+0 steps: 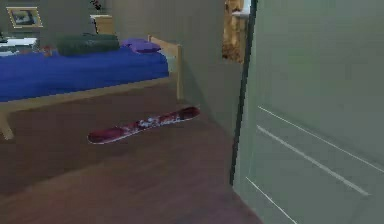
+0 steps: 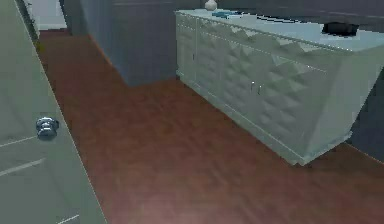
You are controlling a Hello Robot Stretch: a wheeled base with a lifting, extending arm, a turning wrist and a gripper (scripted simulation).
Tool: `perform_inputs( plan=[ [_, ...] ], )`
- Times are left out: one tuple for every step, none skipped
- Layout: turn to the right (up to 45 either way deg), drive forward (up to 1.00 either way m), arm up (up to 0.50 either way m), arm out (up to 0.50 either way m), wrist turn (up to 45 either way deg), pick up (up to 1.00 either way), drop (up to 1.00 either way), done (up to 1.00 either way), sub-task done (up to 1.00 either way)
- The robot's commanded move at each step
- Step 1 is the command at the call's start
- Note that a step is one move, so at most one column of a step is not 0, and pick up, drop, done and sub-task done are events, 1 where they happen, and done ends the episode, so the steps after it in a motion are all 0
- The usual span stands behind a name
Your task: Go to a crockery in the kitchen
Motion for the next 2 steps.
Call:
perform_inputs(
  plan=[
    [45.0, 0.0, 0.0, 0.0, 0.0, 0.0, 0.0, 0.0, 0.0],
    [45.0, 0.0, 0.0, 0.0, 0.0, 0.0, 0.0, 0.0, 0.0]
  ],
)
